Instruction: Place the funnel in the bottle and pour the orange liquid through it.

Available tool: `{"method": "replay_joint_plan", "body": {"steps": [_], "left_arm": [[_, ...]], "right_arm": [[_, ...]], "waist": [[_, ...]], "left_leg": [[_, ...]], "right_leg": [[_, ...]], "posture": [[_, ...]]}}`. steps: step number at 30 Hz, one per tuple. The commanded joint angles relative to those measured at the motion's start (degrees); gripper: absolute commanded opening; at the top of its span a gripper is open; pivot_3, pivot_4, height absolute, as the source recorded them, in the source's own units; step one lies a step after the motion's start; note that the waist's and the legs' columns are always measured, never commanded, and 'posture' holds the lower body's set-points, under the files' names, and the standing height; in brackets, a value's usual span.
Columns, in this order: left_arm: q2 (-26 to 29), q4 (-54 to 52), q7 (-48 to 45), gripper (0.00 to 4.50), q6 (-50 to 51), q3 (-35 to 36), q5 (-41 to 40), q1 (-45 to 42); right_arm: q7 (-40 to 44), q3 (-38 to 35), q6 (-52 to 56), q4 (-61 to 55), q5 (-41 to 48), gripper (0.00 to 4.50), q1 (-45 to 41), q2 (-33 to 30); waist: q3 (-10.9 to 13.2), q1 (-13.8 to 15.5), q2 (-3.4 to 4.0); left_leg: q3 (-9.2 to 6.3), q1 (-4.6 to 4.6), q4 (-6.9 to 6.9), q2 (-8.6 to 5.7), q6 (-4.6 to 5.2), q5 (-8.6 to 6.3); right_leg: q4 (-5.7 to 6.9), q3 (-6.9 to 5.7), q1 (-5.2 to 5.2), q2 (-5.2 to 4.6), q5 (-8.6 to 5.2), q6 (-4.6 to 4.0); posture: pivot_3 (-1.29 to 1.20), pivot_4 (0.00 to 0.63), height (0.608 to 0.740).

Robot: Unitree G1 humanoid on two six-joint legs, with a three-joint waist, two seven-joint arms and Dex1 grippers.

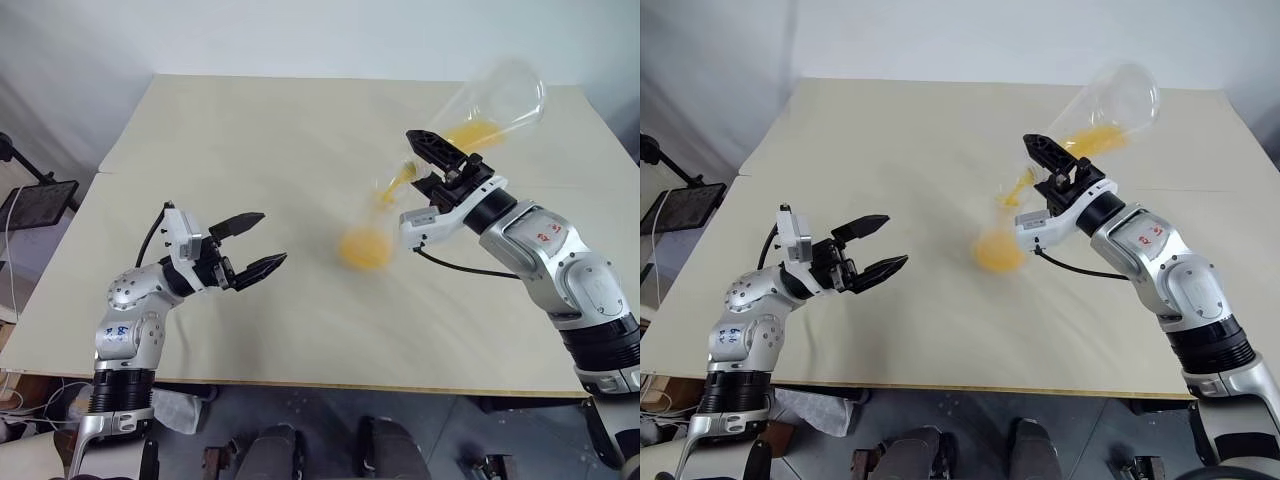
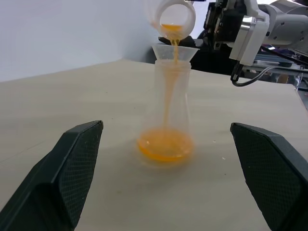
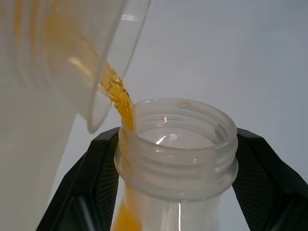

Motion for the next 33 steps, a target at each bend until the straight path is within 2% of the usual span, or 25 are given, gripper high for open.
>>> {"method": "replay_joint_plan", "body": {"steps": [1,33], "left_arm": [[0.0,-2.5,0.2,4.50,-0.9,0.5,-1.3,0.3],[0.1,-3.4,1.2,4.50,-1.4,0.6,-1.2,1.1]], "right_arm": [[-1.2,-1.7,-0.4,-1.5,0.1,2.81,-1.4,-0.4],[-2.5,-1.7,-1.2,-1.3,-0.5,2.81,-1.4,-0.4]], "waist": [[0.0,0.0,0.00],[0.0,0.0,0.00]], "left_leg": [[0.00,0.00,0.00,0.00,0.00,0.00],[-0.01,0.00,-0.01,0.01,-0.01,0.00]], "right_leg": [[0.00,0.00,0.00,0.00,0.00,0.00],[-0.03,0.01,0.01,0.01,0.00,0.00]], "posture": [[0.00,0.150,0.740],[0.00,0.150,0.740]]}}
